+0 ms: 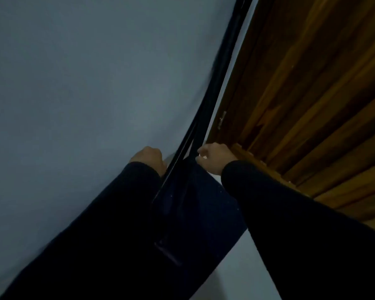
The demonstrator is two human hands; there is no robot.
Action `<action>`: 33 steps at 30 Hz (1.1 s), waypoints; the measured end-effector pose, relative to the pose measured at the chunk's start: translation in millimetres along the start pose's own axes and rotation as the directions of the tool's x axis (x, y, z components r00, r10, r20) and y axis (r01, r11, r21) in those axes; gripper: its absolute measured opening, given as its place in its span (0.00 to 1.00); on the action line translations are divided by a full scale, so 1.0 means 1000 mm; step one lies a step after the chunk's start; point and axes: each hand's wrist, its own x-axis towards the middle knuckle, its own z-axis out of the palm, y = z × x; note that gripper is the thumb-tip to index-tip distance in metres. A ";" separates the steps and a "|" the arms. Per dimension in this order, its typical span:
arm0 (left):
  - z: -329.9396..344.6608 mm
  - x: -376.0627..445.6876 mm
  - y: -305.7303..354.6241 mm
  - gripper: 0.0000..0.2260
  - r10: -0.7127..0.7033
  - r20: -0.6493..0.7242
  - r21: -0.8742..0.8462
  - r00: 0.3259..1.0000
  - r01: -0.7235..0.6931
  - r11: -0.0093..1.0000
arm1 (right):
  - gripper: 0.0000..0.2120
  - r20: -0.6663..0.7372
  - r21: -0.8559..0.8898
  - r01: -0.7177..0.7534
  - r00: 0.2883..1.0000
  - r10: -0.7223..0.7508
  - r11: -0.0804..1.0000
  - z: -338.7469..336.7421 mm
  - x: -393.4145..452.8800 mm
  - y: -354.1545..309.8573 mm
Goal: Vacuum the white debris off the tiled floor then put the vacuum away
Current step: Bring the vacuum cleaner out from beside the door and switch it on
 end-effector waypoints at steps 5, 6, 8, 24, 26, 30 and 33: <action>0.075 0.042 -0.028 0.19 0.016 -0.027 -0.051 1.000 -0.017 0.999 | 0.20 -0.138 0.073 0.160 0.979 -0.149 0.984 0.069 0.030 0.022; 0.089 0.050 -0.032 0.19 0.032 -0.050 -0.082 0.998 -0.036 0.996 | 0.20 -0.176 0.085 0.196 0.968 -0.179 0.977 0.081 0.036 0.025; 0.108 0.062 -0.039 0.20 0.054 -0.123 -0.169 0.991 -0.075 0.983 | 0.22 -0.259 0.131 0.261 0.940 -0.221 0.956 0.096 0.047 0.028; 0.161 0.111 -0.042 0.31 0.141 -0.035 -0.577 0.989 -0.135 0.806 | 0.31 -0.297 0.181 0.329 0.917 -0.268 0.927 0.117 0.100 0.036; 0.163 0.114 -0.041 0.33 0.142 -0.003 -0.608 0.990 -0.114 0.785 | 0.31 -0.299 0.187 0.328 0.917 -0.264 0.926 0.121 0.105 0.036; 0.164 0.117 -0.036 0.37 0.134 0.030 -0.623 0.991 -0.086 0.778 | 0.32 -0.291 0.174 0.310 0.923 -0.252 0.935 0.125 0.110 0.034; 0.164 0.118 -0.040 0.39 0.121 0.028 -0.670 0.992 -0.072 0.739 | 0.32 -0.298 0.137 0.289 0.924 -0.238 0.947 0.125 0.110 0.030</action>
